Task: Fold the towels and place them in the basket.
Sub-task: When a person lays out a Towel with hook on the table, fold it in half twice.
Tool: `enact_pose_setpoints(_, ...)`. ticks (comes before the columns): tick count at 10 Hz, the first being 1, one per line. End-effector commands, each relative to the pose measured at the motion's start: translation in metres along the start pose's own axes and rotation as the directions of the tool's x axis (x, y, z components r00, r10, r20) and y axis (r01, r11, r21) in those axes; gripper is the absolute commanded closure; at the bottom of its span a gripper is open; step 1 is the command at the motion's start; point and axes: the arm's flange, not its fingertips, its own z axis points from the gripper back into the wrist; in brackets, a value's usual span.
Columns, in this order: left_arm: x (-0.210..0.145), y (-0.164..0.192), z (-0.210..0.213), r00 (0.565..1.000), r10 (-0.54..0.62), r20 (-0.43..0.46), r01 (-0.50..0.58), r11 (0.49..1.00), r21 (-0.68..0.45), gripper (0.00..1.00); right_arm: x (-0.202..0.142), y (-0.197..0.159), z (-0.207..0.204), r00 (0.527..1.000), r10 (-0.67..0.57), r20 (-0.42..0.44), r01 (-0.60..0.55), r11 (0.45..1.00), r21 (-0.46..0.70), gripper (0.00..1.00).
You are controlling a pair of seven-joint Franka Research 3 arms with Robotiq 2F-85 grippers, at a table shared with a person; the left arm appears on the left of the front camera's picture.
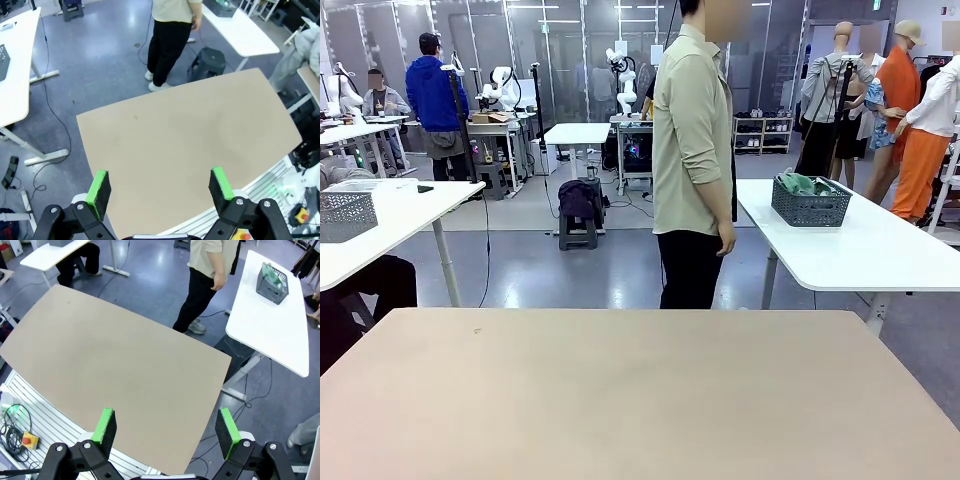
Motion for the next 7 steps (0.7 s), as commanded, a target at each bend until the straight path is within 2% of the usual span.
enact_pose_setpoints(1,0.0026,0.0011,-0.0005,0.998,-0.029,-0.047,0.027,0.999,-0.032,0.0,0.0019,-0.0052,0.0037,1.0,0.023,-0.019,-0.024,1.0,-0.011,0.0)
enact_pose_setpoints(3,0.0,-0.0006,-0.0009,0.997,-0.029,-0.067,0.027,0.999,-0.024,0.0,0.0012,-0.0066,0.0059,1.0,0.027,-0.013,-0.027,0.999,-0.033,0.0)
enact_pose_setpoints(4,-0.0007,0.0005,-0.0063,0.999,-0.008,-0.034,0.007,1.0,-0.012,0.0,0.0017,-0.0012,0.0014,1.0,0.001,0.001,-0.001,1.0,-0.004,0.0)
enact_pose_setpoints(7,-0.0007,0.0005,-0.0063,0.999,-0.008,-0.034,0.007,1.0,-0.012,0.0,0.0017,-0.0012,0.0014,1.0,0.001,0.001,-0.001,1.0,-0.004,0.0)
